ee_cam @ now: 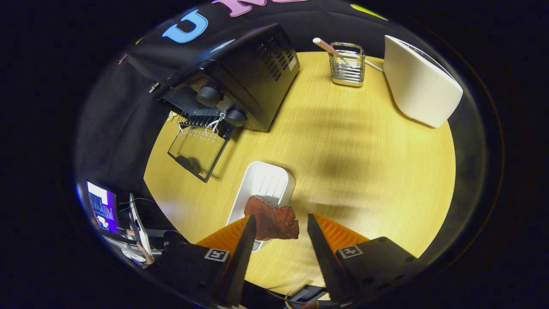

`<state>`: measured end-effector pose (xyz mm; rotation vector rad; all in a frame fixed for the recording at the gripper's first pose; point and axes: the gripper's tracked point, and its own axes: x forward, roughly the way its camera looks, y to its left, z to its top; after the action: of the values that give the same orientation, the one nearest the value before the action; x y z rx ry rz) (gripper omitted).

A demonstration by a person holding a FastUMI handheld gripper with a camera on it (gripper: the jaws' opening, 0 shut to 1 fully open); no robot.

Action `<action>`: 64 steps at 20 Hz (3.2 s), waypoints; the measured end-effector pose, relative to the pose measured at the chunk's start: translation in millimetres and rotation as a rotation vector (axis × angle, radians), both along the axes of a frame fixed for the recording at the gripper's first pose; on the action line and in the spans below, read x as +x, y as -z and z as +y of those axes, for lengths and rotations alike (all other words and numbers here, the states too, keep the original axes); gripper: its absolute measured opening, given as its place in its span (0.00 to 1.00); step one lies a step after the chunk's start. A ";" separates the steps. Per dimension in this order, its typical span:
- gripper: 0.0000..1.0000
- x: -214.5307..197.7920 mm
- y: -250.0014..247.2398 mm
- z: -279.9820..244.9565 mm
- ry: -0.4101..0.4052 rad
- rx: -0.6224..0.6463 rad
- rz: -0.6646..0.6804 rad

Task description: Open the toaster oven, put the food inside, and close the toaster oven door.

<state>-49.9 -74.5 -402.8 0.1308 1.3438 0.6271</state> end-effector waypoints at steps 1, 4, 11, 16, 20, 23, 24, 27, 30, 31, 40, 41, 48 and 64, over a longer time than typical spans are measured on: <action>0.66 -2.1 0.6 2.8 -0.019 0.026 0.028; 0.44 -1.1 -1.3 6.9 -0.047 0.065 0.043; 0.16 -0.4 -26.6 11.8 -0.068 0.089 -0.089; 0.16 4.2 -58.8 12.8 0.023 0.125 -0.170; 0.16 0.7 -83.0 10.2 0.071 0.114 -0.227; 0.16 -5.0 -101.4 17.4 0.101 0.108 -0.255; 0.16 -7.3 -107.4 22.3 0.109 0.109 -0.265; 0.16 -17.9 -131.0 44.2 0.138 0.128 -0.293; 0.16 -27.3 -155.3 72.3 0.184 0.161 -0.321; 0.16 -30.2 -162.5 83.2 0.197 0.171 -0.328; 0.16 -47.6 -190.5 187.4 0.268 0.210 -0.364; 0.15 -48.0 -190.1 198.9 0.277 0.212 -0.361; 0.15 -22.0 -167.1 269.2 0.412 0.232 -0.425; 0.15 128.3 -75.9 296.8 0.766 0.259 -0.405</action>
<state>78.4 222.3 -326.9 0.6589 0.7264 0.1514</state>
